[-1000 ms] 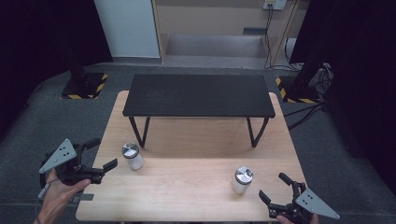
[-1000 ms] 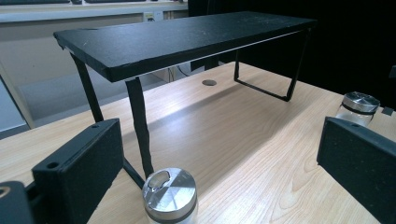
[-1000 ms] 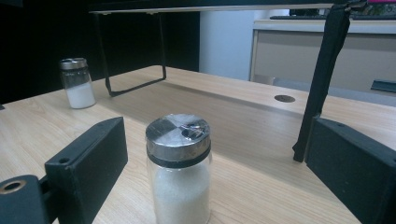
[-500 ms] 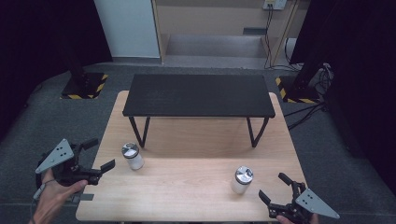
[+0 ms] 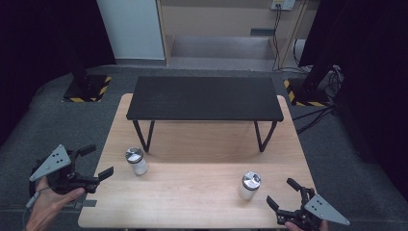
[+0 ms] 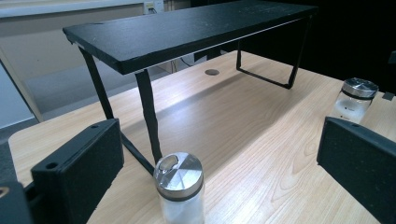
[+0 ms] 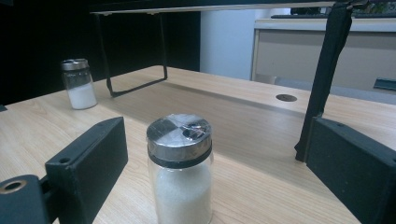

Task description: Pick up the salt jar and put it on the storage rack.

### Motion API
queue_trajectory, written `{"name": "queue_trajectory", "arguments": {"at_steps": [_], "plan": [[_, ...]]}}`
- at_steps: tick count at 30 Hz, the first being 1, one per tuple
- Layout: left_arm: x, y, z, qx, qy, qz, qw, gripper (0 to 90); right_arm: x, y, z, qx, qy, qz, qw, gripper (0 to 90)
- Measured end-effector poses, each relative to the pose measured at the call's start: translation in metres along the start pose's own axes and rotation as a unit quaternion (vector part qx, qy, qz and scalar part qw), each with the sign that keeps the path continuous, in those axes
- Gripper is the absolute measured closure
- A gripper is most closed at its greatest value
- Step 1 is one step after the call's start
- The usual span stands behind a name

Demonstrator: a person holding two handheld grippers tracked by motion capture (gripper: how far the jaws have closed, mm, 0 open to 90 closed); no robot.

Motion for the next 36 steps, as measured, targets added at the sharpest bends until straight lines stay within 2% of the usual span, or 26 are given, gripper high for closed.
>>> {"name": "queue_trajectory", "arguments": {"at_steps": [19, 33, 36], "plan": [[0.013, 0.001, -0.007, -0.013, 0.010, 0.000, 0.9999, 0.0, 0.000, 0.000, 0.000, -0.001, 0.000, 0.000, 1.0000, 6.2], [0.037, 0.013, 0.006, 0.012, 0.020, 0.009, 0.9997, 0.7, 0.000, 0.000, 0.000, -0.002, -0.001, -0.002, 1.0000, 6.5], [0.044, 0.019, 0.013, 0.027, 0.025, 0.013, 0.9993, 1.2, 0.000, 0.000, 0.000, -0.002, -0.001, -0.001, 1.0000, 6.6]]}}
Point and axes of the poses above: each handheld gripper's, and its own axes: z roughly forward along the jaws, x roughly out of its underside, y roughly to its left, the point moved 5 cm from there along z, roughly forward along the jaws, and after that the axes turned 6 degrees about z, right-handed, at the moved point
